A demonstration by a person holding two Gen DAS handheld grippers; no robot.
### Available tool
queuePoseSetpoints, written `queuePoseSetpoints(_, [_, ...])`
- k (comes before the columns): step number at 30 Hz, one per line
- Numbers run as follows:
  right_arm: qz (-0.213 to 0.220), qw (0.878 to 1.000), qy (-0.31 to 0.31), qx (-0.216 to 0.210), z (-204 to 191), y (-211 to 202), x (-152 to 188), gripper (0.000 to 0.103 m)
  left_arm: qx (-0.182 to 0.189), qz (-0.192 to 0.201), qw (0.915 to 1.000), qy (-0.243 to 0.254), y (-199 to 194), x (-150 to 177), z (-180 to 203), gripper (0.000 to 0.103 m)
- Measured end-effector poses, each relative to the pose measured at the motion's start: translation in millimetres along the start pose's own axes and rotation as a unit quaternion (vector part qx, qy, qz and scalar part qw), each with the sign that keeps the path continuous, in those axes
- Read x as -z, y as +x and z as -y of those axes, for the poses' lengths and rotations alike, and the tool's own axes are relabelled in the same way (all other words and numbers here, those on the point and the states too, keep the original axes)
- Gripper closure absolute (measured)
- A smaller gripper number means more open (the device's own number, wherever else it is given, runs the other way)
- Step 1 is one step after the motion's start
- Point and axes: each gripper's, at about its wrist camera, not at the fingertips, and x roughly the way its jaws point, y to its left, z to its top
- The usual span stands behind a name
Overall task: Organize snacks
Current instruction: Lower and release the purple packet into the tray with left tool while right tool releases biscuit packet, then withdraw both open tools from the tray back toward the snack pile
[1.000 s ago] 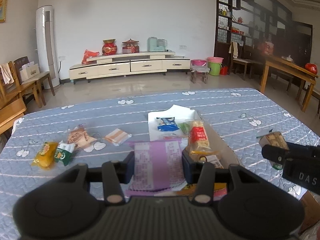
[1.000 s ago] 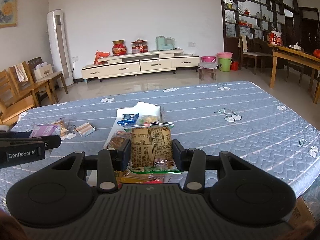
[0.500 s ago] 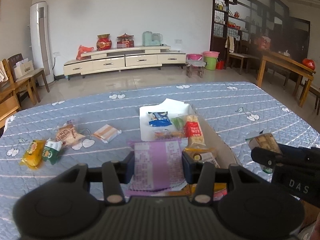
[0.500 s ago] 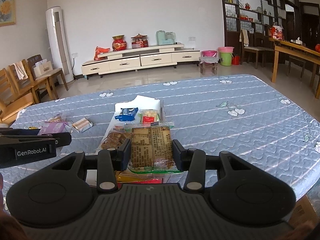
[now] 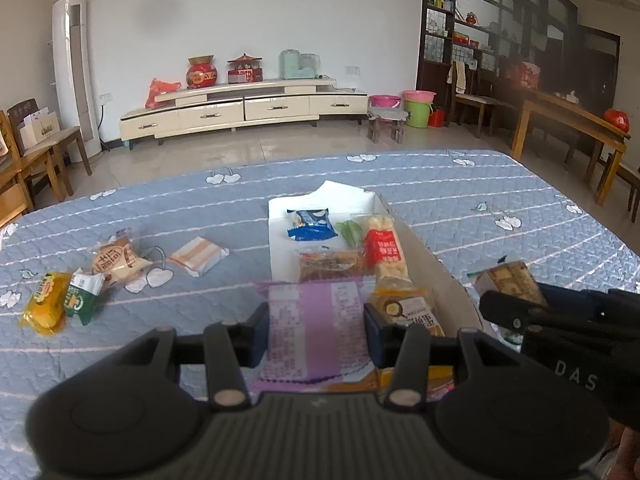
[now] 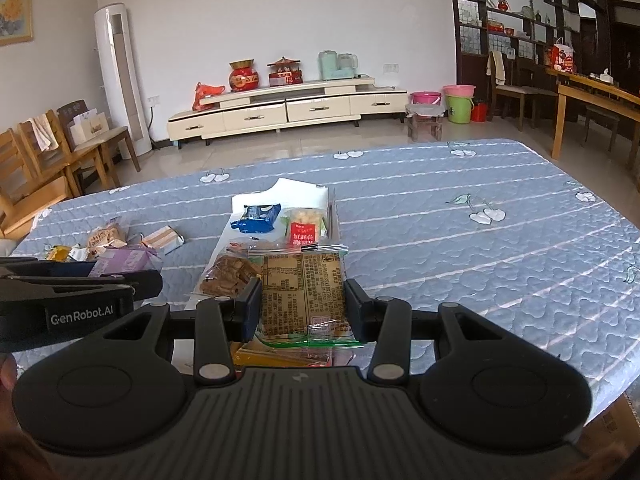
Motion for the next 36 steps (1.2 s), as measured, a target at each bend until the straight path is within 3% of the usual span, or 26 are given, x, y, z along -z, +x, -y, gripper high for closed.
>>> queuePoseSetpoints(18, [-0.017,1.000,0.001,0.000,2.0,16.5,0.0,0.049,0.008,-0.019,0.9998,0.000,33.1,0.2,4.5,0.057])
queuePoseSetpoints(25, [-0.012,1.000,0.007,-0.005,1.6,19.5,-0.7,0.045,0.030,-0.028,0.9992,-0.003,48.6,-0.8,4.5,0.057])
queuePoseSetpoints(28, [-0.009,1.000,0.016,-0.001,4.9,13.7,0.1,0.035,0.035,-0.030,0.9989,-0.006,48.1,0.1,3.1,0.052])
queuePoseSetpoints(29, [-0.006,1.000,0.017,0.000,5.4,10.6,-0.1,0.035,0.035,-0.029,0.9989,-0.007,46.7,0.1,3.1,0.046])
queuePoseSetpoints(36, [0.024,1.000,0.008,0.016,-1.3,-16.6,-9.6,0.033,0.023,-0.012,0.9996,-0.014,26.5,-3.9,-3.7,0.033])
